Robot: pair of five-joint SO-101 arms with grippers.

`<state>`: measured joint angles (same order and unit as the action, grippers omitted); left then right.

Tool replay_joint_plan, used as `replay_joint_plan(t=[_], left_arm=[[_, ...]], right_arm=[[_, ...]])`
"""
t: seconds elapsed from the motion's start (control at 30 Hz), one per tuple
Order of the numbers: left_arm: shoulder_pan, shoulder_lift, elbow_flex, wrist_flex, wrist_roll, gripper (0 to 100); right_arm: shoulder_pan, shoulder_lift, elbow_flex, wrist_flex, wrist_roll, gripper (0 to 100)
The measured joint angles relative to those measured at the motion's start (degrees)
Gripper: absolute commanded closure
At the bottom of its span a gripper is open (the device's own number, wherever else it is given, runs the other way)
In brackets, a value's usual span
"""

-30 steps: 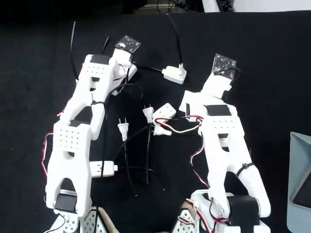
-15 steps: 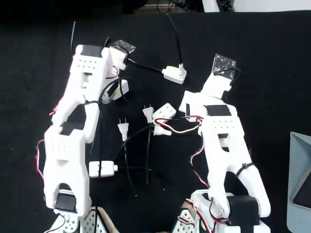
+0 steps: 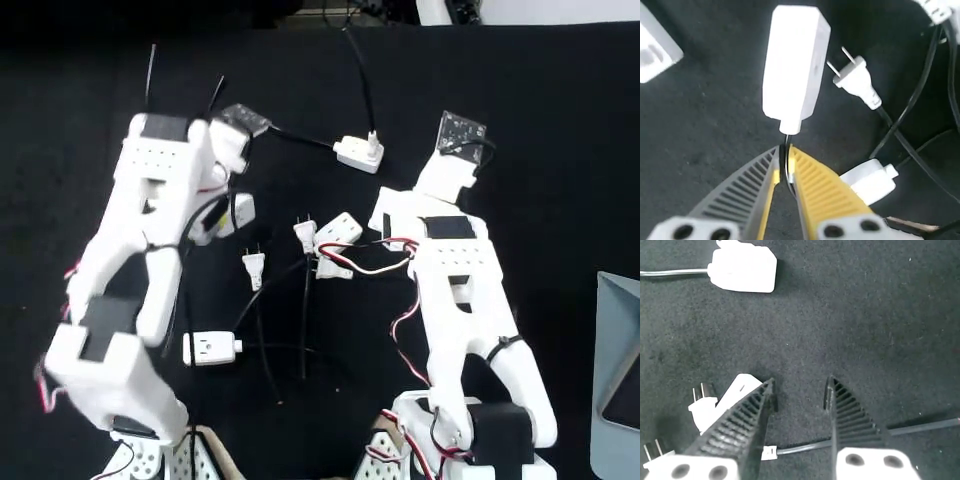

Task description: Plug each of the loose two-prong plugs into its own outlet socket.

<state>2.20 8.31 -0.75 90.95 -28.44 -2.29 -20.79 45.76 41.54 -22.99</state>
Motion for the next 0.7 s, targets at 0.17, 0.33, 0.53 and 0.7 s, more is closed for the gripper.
replay_joint_plan(t=[0.17, 0.33, 0.53, 0.7], left_arm=[[-2.4, -12.0, 21.0, -9.4, -3.2, 97], [-8.5, -22.6, 37.8, -20.0, -7.6, 97], [-13.0, -31.5, 51.2, -29.5, -14.9, 97], [-13.4, -38.1, 60.0, -34.6, -18.7, 92]], right_arm=[[0.0, 0.0, 0.0, 0.0, 0.0, 84.4], [0.0, 0.0, 0.0, 0.0, 0.0, 84.4], [0.0, 0.0, 0.0, 0.0, 0.0, 84.4], [0.0, 0.0, 1.1, 0.0, 0.0, 84.4]])
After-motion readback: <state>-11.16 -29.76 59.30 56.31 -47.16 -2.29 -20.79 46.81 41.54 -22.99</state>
